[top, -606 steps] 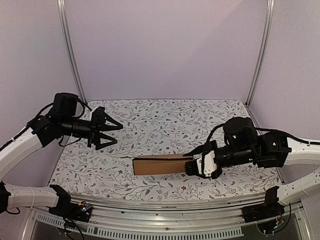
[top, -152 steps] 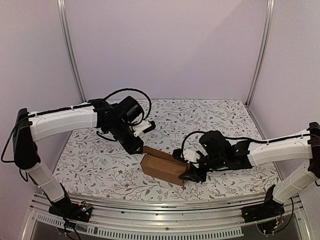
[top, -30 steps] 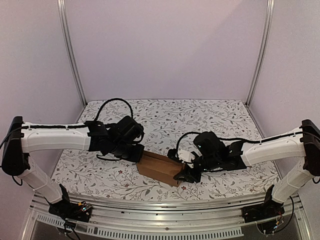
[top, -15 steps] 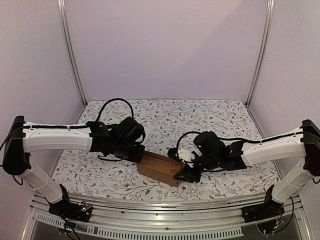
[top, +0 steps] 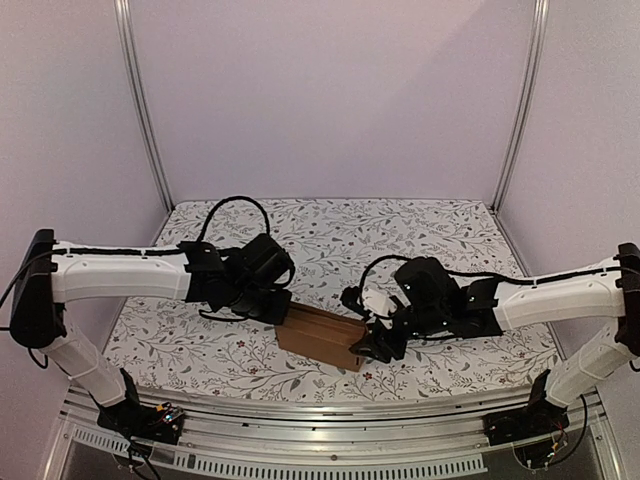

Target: Fold the paper box

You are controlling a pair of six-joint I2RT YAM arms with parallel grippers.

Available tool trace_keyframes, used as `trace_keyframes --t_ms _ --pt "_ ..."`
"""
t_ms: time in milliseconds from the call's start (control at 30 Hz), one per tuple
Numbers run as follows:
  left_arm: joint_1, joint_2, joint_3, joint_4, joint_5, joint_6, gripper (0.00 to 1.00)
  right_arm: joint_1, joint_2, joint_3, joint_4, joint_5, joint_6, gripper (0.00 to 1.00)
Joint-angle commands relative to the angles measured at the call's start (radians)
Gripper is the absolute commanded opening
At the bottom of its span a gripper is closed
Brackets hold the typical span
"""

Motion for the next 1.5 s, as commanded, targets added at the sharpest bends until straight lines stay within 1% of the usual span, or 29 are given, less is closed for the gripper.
trace_keyframes --t_ms 0,133,267,300,333,433,467,533,600,633,767,933,1000,1067,1167,1333,1467 --pt "-0.022 0.082 -0.046 -0.222 0.083 -0.005 0.00 0.006 -0.067 0.007 -0.026 0.024 0.029 0.62" --pt "-0.022 0.091 -0.023 -0.241 0.076 -0.008 0.00 0.006 -0.122 0.027 -0.082 0.043 0.056 0.65" --pt "-0.023 0.100 0.004 -0.258 0.076 -0.010 0.00 0.001 -0.187 0.058 -0.168 0.093 0.103 0.73" --pt "-0.023 0.100 0.009 -0.262 0.075 -0.012 0.00 -0.006 -0.198 0.063 -0.183 0.102 0.133 0.88" --pt "-0.023 0.102 0.015 -0.266 0.073 -0.016 0.00 -0.021 -0.215 0.068 -0.196 0.104 0.151 0.97" --pt "-0.025 0.108 0.031 -0.280 0.071 -0.028 0.00 -0.076 -0.244 0.070 -0.215 0.086 0.232 0.99" --pt "-0.026 0.109 0.035 -0.284 0.068 -0.034 0.00 -0.092 -0.250 0.067 -0.218 0.099 0.282 0.99" --pt "-0.030 0.113 0.043 -0.291 0.064 -0.049 0.00 -0.121 -0.259 0.066 -0.238 0.148 0.367 0.99" --pt "-0.035 0.116 0.051 -0.295 0.059 -0.067 0.00 -0.127 -0.250 0.099 -0.334 0.214 0.443 0.99" --pt "-0.038 0.118 0.053 -0.296 0.058 -0.077 0.00 -0.129 -0.243 0.107 -0.362 0.226 0.460 0.99" --pt "-0.047 0.130 0.059 -0.299 0.051 -0.122 0.00 -0.130 -0.266 0.080 -0.373 0.142 0.431 0.99" --pt "-0.056 0.163 0.082 -0.303 0.052 -0.172 0.00 -0.129 -0.302 0.077 -0.436 0.143 0.416 0.90" --pt "-0.062 0.178 0.100 -0.310 0.046 -0.186 0.00 -0.127 -0.305 0.084 -0.454 0.149 0.422 0.85" --pt "-0.068 0.192 0.117 -0.323 0.037 -0.201 0.00 -0.119 -0.301 0.097 -0.467 0.156 0.426 0.77" --pt "-0.074 0.210 0.137 -0.333 0.032 -0.221 0.00 -0.100 -0.275 0.115 -0.466 0.166 0.435 0.69" --pt "-0.086 0.230 0.163 -0.349 0.028 -0.238 0.00 -0.085 -0.197 0.146 -0.451 0.198 0.451 0.61" --pt "-0.097 0.239 0.175 -0.360 0.026 -0.243 0.00 -0.082 -0.143 0.179 -0.440 0.252 0.459 0.54"
